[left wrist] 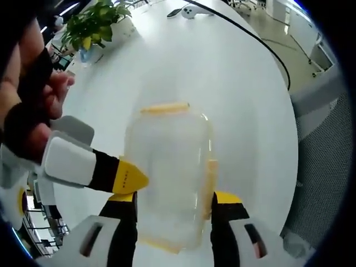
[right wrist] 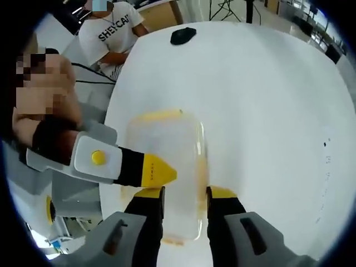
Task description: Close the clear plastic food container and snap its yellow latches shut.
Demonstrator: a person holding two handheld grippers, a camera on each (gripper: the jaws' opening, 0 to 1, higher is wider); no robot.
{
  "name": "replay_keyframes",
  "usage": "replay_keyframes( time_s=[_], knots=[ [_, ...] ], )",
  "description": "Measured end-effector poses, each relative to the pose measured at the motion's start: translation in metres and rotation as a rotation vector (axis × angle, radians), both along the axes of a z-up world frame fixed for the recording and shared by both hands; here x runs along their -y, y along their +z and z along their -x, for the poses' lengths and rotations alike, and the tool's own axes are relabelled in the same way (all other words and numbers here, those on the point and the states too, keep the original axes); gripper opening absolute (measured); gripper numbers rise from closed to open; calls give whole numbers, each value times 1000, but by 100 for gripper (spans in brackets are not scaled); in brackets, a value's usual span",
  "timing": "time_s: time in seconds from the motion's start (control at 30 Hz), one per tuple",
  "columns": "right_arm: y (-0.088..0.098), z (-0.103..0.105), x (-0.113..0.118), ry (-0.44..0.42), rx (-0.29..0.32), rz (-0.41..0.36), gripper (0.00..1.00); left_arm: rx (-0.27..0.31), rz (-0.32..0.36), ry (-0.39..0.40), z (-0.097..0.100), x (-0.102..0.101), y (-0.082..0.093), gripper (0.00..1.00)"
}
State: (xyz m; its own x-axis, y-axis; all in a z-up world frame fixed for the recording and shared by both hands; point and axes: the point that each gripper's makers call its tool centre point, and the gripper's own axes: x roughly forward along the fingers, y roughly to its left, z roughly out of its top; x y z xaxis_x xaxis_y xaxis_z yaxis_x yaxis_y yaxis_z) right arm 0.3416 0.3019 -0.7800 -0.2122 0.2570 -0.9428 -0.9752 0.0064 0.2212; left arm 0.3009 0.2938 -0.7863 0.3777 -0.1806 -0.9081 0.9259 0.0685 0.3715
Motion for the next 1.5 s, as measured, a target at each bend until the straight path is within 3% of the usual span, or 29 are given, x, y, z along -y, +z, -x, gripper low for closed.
replay_keyframes(
  time_s=[0.1,0.17,0.2,0.3,0.37,0.5,0.67,0.93,1.5],
  knots=[
    [1,0,0,6,12,-15,28,-37,21,24,2,1,1,53],
    [2,1,-1,11,15,-28,29,-78,28,34,9,1,-3,66],
    [2,2,-1,9,13,-30,31,-82,20,40,11,0,-5,73],
    [2,7,-2,20,14,-45,48,-84,14,25,13,-2,-5,77],
    [2,6,-3,36,37,-50,50,-114,52,34,17,3,-2,79],
    [2,5,-1,33,55,-54,58,-171,63,64,24,2,-3,90],
    [5,10,2,25,53,-81,72,-175,99,73,21,2,3,98],
    [8,15,1,6,62,-127,83,-225,101,63,29,0,1,99],
    [7,23,10,-33,112,-173,93,-242,145,52,23,4,7,98]
  ],
)
